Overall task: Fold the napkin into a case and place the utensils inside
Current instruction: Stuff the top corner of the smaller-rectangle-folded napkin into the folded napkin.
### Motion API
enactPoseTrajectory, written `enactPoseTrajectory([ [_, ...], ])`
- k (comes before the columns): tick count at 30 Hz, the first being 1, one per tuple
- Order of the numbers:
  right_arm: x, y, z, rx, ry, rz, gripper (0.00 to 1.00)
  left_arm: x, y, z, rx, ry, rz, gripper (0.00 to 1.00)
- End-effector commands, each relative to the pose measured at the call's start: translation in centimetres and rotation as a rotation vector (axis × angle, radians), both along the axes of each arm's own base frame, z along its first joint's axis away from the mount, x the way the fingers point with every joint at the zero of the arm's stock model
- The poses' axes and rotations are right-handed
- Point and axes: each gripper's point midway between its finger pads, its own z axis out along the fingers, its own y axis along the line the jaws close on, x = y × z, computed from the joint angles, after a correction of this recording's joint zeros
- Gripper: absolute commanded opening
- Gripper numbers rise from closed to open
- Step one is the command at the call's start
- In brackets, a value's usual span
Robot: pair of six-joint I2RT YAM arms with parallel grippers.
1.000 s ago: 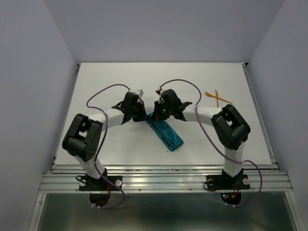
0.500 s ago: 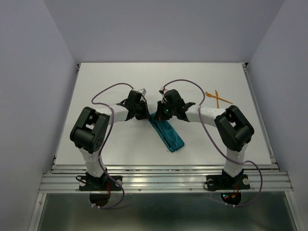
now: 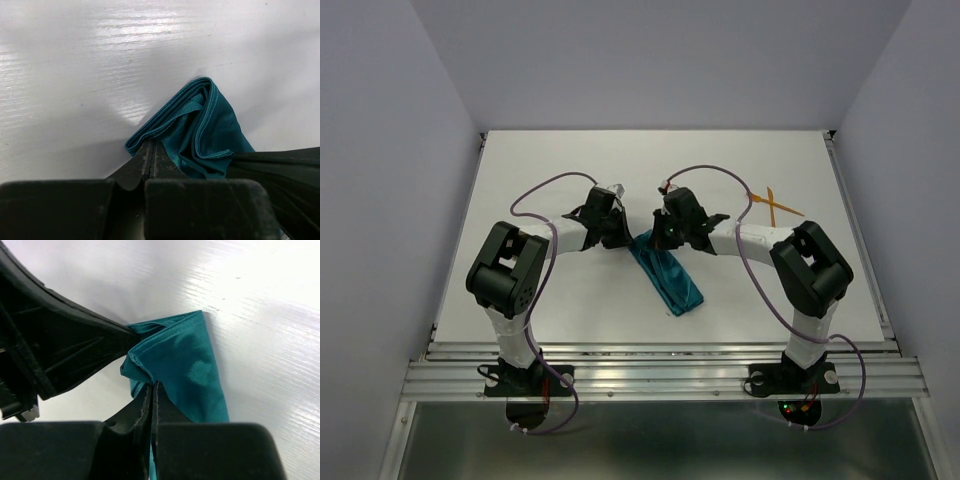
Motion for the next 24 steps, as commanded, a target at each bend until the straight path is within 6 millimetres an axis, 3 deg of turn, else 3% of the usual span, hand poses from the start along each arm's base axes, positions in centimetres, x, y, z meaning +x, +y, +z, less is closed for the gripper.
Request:
enactPoseTrajectory([
  [1, 0.7, -1.7, 0.1, -0.048, -0.024, -0.076, 0.01, 0.2, -0.3, 0.2, 0.011, -0.003, -0.012, 0.00],
  [8, 0.6, -2.2, -1.7, -0.066, 0.014, -0.086, 0.01, 0.1, -0.8, 1.3, 0.003, -0.020, -0.034, 0.00],
  [15, 0.5, -2.6, -2.5, -0.014, 0.061, -0.100, 0.01, -0.5, -1.8, 4.3, 0.036, -0.101, -0.070, 0.00],
  [19, 0.6, -2.3, -2.4, 0.025, 0.073, -0.102, 0.01, -1.6, -2.5, 4.0, 0.085, -0.094, -0.113, 0.01],
  [24, 0.9, -2.2, -2.1, 0.046, 0.079, -0.107, 0.01, -2.3, -3.2, 2.9, 0.138, -0.078, -0.139, 0.26],
])
